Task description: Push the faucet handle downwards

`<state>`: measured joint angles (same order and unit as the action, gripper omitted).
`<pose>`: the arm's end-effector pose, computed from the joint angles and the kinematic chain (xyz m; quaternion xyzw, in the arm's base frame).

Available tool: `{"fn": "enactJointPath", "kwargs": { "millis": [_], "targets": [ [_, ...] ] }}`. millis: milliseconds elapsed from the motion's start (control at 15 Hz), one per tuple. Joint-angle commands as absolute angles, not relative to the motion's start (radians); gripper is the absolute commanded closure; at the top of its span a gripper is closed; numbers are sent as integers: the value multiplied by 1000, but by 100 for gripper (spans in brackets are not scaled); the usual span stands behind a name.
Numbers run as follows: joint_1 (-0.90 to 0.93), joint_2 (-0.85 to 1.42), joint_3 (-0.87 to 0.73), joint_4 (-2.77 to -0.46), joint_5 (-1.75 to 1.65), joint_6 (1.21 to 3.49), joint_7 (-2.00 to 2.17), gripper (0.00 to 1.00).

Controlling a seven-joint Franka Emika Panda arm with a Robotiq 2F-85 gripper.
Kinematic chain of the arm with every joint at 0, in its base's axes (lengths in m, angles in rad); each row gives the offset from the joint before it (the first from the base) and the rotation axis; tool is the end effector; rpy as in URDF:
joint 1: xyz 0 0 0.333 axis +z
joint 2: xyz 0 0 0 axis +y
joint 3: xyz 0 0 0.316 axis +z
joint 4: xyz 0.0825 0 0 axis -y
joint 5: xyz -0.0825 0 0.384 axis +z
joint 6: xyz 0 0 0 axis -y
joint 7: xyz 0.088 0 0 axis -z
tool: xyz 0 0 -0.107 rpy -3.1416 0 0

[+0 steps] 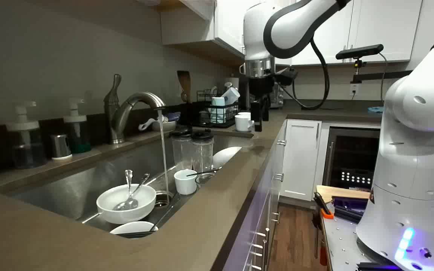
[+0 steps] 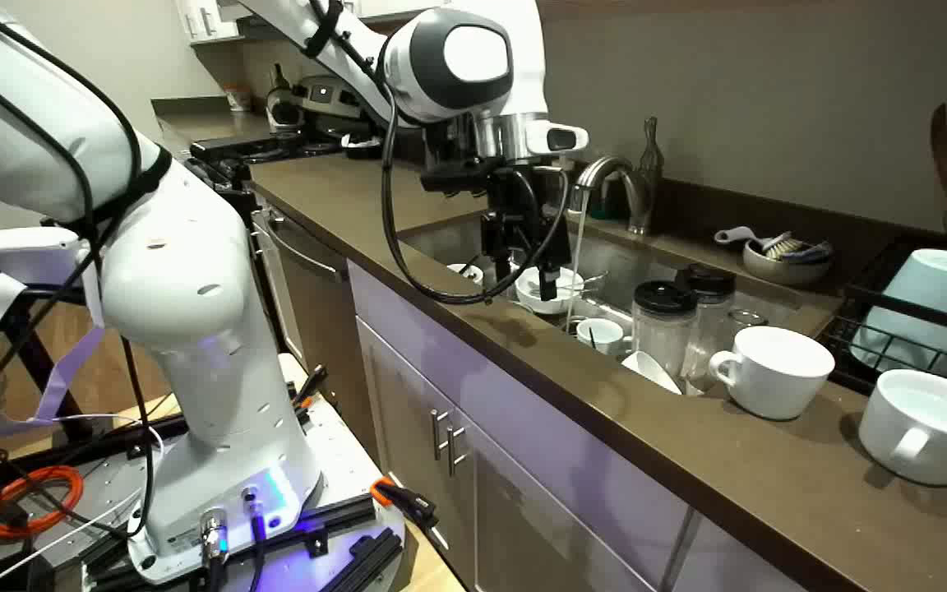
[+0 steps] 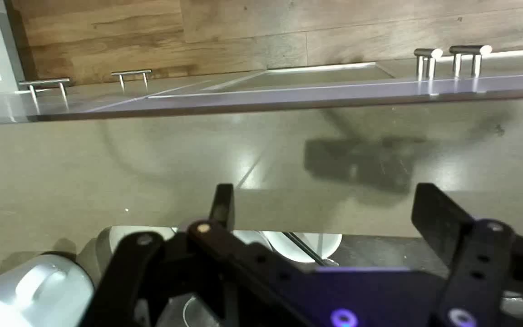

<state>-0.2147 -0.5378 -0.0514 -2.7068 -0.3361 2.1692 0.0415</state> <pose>0.3463 -0.1066 0.3928 0.9906 -0.0546 -0.0125 0.1246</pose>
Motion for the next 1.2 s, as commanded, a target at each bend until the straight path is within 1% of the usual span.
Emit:
{"fn": "enactJointPath", "kwargs": {
  "millis": [0,800,1000,1133],
  "targets": [
    [-207,-538,-58,-2705,-340,2166,45,0],
    [-207,-538,-58,-2705,-340,2166,45,0],
    [-218,-535,-62,-2704,-370,2278,53,0],
    [-229,-520,-69,-2700,-387,2398,52,0]
  ]
}}
